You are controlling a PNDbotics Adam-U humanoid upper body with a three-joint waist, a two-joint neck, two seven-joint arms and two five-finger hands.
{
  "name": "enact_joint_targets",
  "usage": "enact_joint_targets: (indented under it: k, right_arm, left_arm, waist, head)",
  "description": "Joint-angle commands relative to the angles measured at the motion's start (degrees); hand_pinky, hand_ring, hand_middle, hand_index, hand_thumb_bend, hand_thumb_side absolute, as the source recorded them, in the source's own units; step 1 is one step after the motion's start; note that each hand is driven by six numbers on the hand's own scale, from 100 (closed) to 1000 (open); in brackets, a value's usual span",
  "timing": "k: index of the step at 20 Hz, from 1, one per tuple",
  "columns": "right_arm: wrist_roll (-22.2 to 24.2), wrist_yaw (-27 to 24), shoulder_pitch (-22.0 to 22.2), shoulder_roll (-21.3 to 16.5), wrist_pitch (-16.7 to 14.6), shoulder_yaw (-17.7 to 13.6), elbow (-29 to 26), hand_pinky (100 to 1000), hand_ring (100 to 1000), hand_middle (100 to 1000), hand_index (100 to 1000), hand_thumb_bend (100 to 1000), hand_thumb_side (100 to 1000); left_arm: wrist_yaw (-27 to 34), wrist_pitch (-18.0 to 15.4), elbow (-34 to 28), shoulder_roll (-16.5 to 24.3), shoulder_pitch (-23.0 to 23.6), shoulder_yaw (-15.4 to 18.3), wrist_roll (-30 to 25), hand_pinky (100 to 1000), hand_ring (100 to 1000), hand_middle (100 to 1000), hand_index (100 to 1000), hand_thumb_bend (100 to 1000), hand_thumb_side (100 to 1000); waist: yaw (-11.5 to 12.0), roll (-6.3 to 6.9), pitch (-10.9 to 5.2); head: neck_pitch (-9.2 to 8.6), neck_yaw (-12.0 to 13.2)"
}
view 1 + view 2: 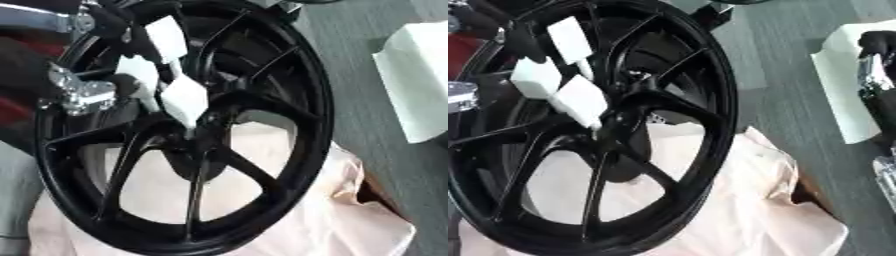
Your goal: Pull the pin out of the wheel hub.
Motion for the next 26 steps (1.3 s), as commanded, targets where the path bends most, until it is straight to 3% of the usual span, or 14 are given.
enact_joint_targets:
  k: [1,12,19,26]
  right_arm:
    - [0.2,0.1,-0.2,-0.9,-0.1,-0.2,-1.0,848,765,673,680,100,493]
    - [0.3,0.3,-0.3,0.0,0.1,0.0,-1.0,849,766,673,679,100,510]
    - [0.4,0.5,-0.5,0.5,0.4,0.2,-1.0,850,766,671,678,100,525]
    - [0.5,0.6,-0.7,0.8,0.6,0.4,-1.0,851,766,671,678,100,532]
  left_arm:
    - [-1.1,-0.1,-0.8,2.5,0.2,1.5,-0.2,885,854,836,924,100,875]
    - [-8.7,1.8,0.2,1.8,0.8,2.0,2.5,918,878,834,938,259,730]
    - [-10.8,4.0,2.3,1.0,0.9,2.7,7.4,933,881,820,934,304,727]
    - [-9.8,3.7,8.1,-1.8,-0.9,2.2,7.9,940,887,820,922,312,728]
  waist:
    - [-0.1,-0.30,-0.73]
    - [-0.4,-0.45,0.04]
    - [-0.3,-0.43,0.80]
    - [-0.5,-0.48,1.18]
  head:
    - [-0.87,0.0]
    - [-1.27,0.1]
    - [-1.42,0.0]
    - [-1.34,0.3]
